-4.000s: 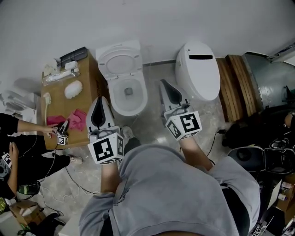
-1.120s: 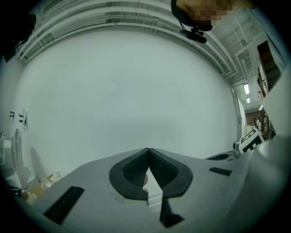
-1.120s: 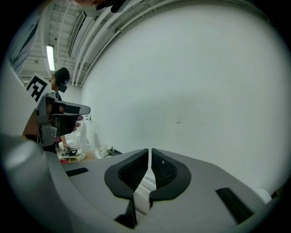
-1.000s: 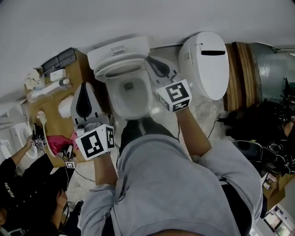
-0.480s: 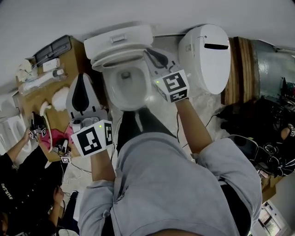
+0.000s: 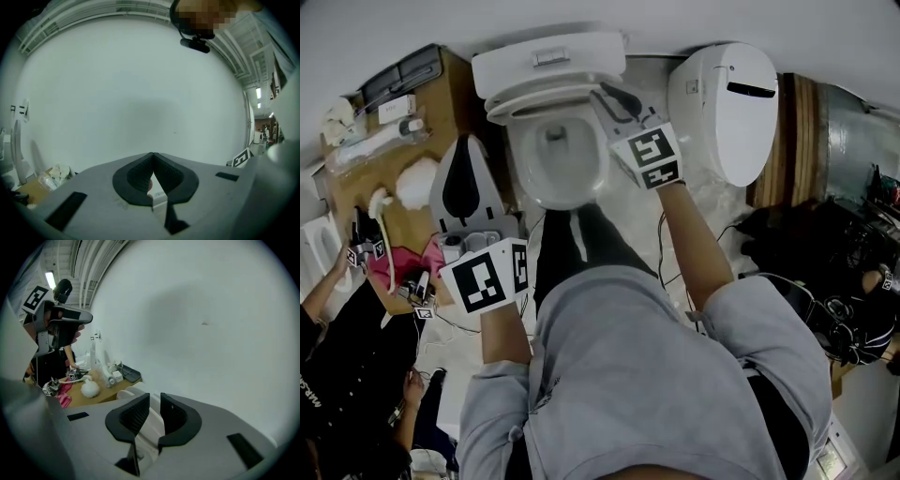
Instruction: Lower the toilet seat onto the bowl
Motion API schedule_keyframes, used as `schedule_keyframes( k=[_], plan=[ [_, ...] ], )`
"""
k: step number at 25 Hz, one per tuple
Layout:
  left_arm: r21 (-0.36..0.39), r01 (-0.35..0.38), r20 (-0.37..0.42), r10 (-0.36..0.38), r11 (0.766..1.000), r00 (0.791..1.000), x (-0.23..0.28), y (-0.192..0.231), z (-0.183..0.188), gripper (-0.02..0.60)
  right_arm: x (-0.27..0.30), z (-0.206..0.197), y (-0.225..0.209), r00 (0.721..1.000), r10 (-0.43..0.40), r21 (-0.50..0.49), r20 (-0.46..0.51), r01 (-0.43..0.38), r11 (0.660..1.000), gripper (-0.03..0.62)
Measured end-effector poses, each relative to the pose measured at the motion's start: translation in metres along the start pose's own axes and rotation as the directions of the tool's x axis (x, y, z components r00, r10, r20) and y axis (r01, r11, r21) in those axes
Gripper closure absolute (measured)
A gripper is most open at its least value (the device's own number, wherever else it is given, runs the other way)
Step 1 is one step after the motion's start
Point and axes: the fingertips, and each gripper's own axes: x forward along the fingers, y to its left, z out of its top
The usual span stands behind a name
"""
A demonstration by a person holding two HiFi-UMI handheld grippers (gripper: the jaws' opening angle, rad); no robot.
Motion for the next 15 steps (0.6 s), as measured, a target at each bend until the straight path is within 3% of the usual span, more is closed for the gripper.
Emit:
schedule_keyframes(
  k=[15],
  plan=[
    [-0.028,-0.029,-0.045,0.028,0.999,0.999,0.013,0.017,-0.038,0.581,0.045,-0.039,0.002,0.993,0.067,-0.036,-0.093,-0.071,0.997,0.522]
  ],
)
